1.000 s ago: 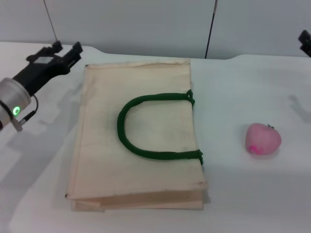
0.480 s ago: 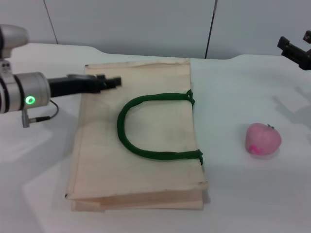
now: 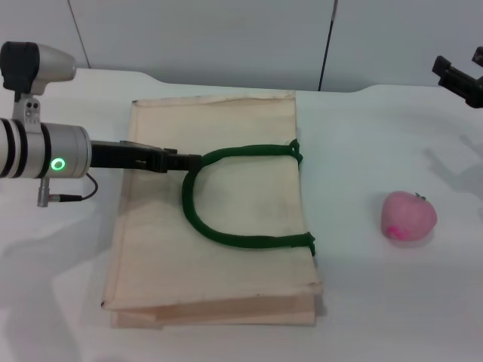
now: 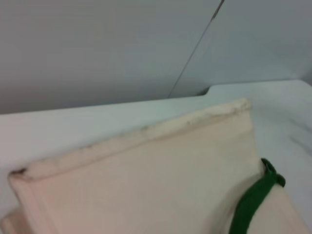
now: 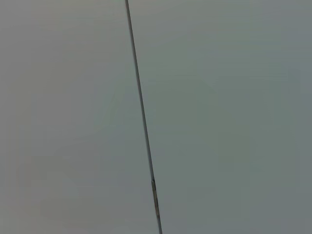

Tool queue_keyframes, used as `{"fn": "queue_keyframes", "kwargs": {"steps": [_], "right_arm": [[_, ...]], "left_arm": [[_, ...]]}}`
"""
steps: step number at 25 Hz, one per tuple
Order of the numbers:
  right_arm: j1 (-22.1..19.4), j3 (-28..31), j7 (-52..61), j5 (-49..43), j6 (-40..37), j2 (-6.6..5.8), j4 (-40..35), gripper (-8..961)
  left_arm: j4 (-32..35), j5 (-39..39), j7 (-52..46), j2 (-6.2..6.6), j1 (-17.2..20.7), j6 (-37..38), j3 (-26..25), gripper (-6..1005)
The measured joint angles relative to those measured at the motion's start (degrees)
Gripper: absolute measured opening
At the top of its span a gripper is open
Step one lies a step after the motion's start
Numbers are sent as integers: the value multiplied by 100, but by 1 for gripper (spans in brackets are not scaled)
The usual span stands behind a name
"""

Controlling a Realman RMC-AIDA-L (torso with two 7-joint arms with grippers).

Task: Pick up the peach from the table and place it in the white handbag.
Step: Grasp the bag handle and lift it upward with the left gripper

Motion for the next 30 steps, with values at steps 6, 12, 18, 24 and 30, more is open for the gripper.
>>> {"fn": "queue_keyframes", "kwargs": {"steps": [6,12,18,24,30], "right_arm": [[3,0,3,8,-1,-1,-4,865],[5,0,6,30,0,-1,-6,864],[5,0,6,47,0,0,-10,864],[9,0,6,48,0,0,-15,865],[14,0,6,47,0,7,-15,864]], "left_arm": [[51,369,-22,-14,-139,23,0,635],[78,578,-84,-40,-225,17,0,634],[119,718,-162,-42,-259,-18,0,633],[151,807,-120,-46,-292,-50,0,628],[151,813,-120,-51,-293,-56,0,616]]}}
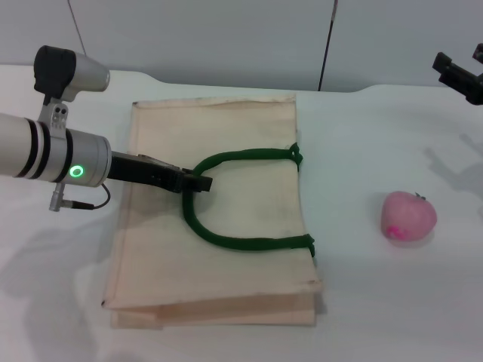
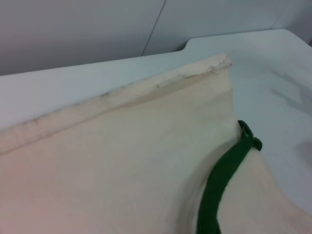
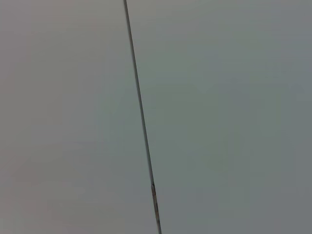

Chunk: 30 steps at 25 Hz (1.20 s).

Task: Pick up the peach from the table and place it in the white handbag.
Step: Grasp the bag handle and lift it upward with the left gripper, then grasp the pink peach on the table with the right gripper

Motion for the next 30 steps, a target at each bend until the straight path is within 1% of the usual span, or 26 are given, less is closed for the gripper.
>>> {"fn": "queue_keyframes", "kwargs": {"steps": [3,8,11,13,15,18,21,25,30], "right_arm": [[1,0,7,-10,0,1,0,864],[1,-12,74,-46,8,2,-10,863],[-1,-36,212,-100,36,1,-63,864],[-9,-40,356,-266,61,0,-133,865],[-30,-44,660,-630,80,-3,-308,865],[-53,-28,1258,-1500,302,-31,-692,864],[-60,-5,1859,-2412,814,-95,-1065,863],[-63,2,2200,-3130,1455,-132,-1406,864],[-69,2,2538,-3957,1957,-134,-1744,866]], "left_arm": [[-1,1,0,-2,0,0,0,610],[-1,1,1,-2,2,1,0,397],[-1,-27,11,-2,3,-2,0,167],[-3,-53,30,-2,3,-4,0,154],[-17,-100,57,-2,6,-6,0,140],[-39,-309,125,-2,27,22,0,127],[-59,-550,233,-1,51,148,0,127],[-86,-982,464,59,122,572,0,127],[-240,-1532,658,147,203,1454,0,128]]}}
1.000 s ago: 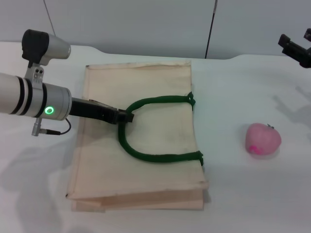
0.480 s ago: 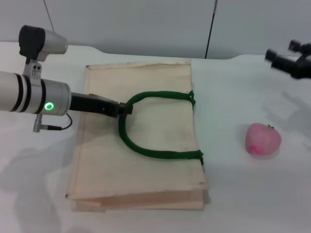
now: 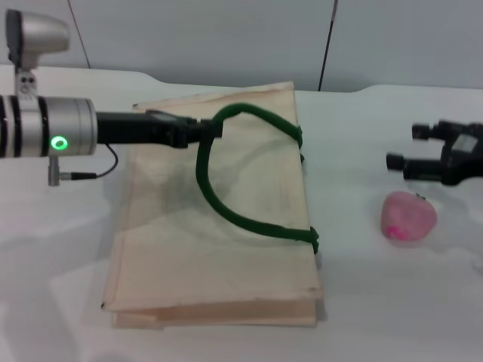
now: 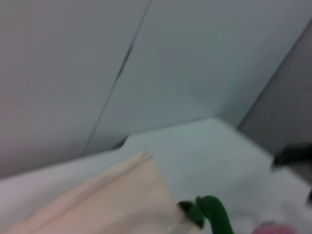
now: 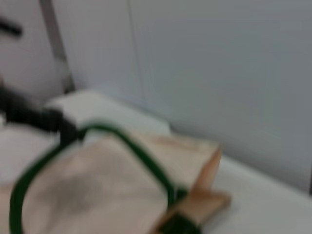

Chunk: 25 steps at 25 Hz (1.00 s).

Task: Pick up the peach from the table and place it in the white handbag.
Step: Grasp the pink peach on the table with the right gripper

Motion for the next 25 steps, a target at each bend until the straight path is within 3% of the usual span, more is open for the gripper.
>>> {"fn": "queue_keyframes", "kwargs": {"steps": [14,25], "right_arm": [[217,-12,575,-1526,13,100,-220,870],[355,-46,920,-2220,-53,152,-221,866]], "left_arm": [[-496,-1238,13,64,90,1860,0,123],[-500,-1467,-26,106,6,2251,0,123]]}}
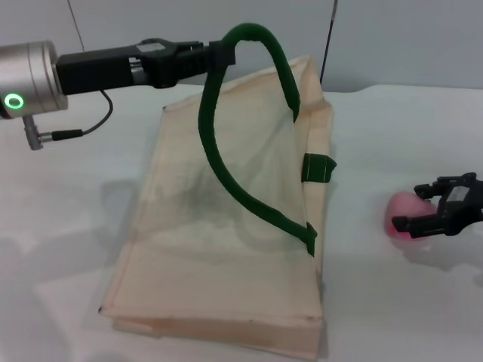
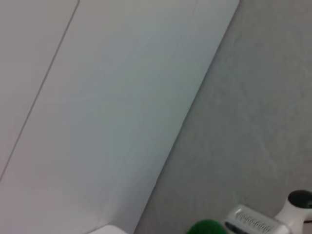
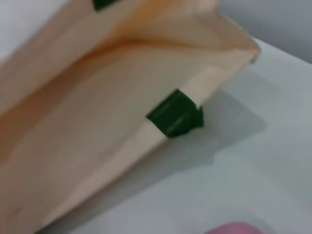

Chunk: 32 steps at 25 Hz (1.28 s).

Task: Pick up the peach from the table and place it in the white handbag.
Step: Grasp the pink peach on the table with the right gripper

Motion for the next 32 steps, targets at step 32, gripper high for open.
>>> {"fn": "queue_keyframes", "kwargs": {"steps": [32], "right_arm": [[9,-17,48,-135,113,26,-135,502]], "left_arm": [[6,-121,-10,71,40,128,0,125]]}}
